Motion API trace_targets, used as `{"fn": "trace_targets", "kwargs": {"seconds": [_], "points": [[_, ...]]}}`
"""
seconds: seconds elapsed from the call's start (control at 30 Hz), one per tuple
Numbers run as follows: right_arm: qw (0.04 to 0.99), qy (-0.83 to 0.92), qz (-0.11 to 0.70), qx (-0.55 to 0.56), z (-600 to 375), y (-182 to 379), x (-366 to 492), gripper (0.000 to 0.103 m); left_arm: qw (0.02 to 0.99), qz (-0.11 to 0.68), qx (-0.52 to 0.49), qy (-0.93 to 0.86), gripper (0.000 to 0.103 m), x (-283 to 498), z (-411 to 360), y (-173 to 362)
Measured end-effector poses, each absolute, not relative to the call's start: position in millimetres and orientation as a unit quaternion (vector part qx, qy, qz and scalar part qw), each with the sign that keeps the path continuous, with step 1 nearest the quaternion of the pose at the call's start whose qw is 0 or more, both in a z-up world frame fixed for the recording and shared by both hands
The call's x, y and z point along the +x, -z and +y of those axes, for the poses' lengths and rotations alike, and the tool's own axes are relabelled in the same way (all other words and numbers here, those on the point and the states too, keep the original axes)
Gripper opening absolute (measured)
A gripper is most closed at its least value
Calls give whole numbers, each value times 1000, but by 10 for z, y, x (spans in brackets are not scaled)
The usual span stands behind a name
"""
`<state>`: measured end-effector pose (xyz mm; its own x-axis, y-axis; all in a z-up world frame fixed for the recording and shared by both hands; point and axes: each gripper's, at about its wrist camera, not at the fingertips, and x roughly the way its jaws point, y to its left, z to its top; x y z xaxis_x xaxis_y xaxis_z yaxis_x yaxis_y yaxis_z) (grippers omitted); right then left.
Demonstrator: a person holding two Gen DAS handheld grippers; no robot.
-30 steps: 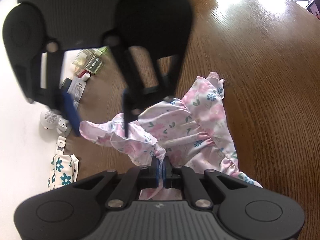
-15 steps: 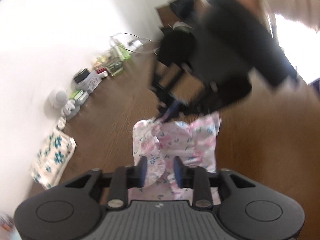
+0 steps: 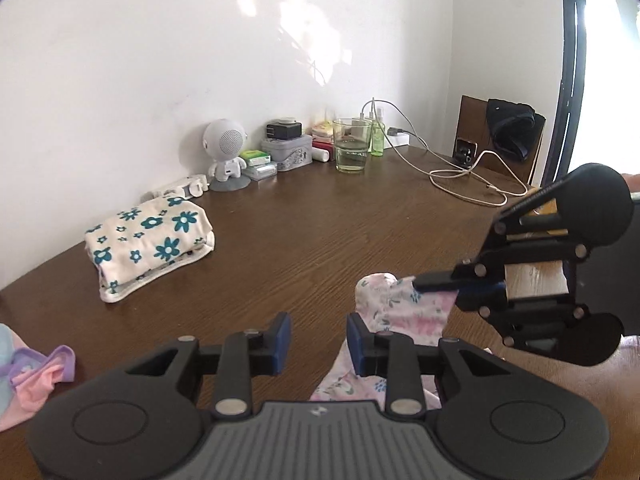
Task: Fold clothes
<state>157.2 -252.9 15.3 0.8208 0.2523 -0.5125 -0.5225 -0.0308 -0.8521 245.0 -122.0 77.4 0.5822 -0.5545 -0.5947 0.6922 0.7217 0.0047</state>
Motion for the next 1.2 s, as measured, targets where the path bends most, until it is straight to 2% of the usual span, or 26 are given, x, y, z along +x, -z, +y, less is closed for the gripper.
{"fn": "trace_targets", "kwargs": {"seconds": [0.27, 0.33, 0.43, 0.57, 0.7, 0.77, 0.8, 0.93, 0.97, 1.0, 1.07, 1.2], "points": [[682, -284, 143, -659, -2602, 210, 1372, 2, 854, 329, 157, 370, 27, 2452, -1431, -455], [687, -285, 151, -651, -2608, 253, 1380, 2, 848, 343, 161, 370, 21, 2458, -1467, -363], [725, -292, 177, -598, -2677, 110, 1406, 5, 843, 354, 164, 370, 21, 2460, -1494, -258], [794, -318, 225, -467, -2851, -257, 1461, 26, 843, 353, 169, 369, 20, 2439, -1503, -173], [844, -342, 245, -333, -3045, -551, 1503, 35, 844, 349, 176, 368, 20, 2416, -1517, -118], [860, -334, 240, -303, -3068, -594, 1570, 45, 845, 345, 180, 366, 20, 2400, -1520, -132], [864, -328, 242, -297, -3046, -575, 1628, 46, 848, 344, 176, 364, 20, 2403, -1487, -158], [883, -300, 267, -244, -3000, -475, 1928, 43, 857, 340, 158, 354, 21, 2417, -1356, -262], [887, -293, 274, -229, -2991, -448, 2001, 38, 859, 338, 154, 351, 21, 2420, -1323, -287], [886, -293, 287, -215, -3010, -408, 2050, 25, 862, 337, 149, 349, 21, 2423, -1291, -313], [882, -295, 313, -192, -3046, -323, 2127, 14, 866, 335, 140, 343, 21, 2430, -1225, -365], [876, -293, 327, -201, -3037, -164, 2123, 11, 874, 331, 123, 333, 21, 2443, -1094, -468]]}}
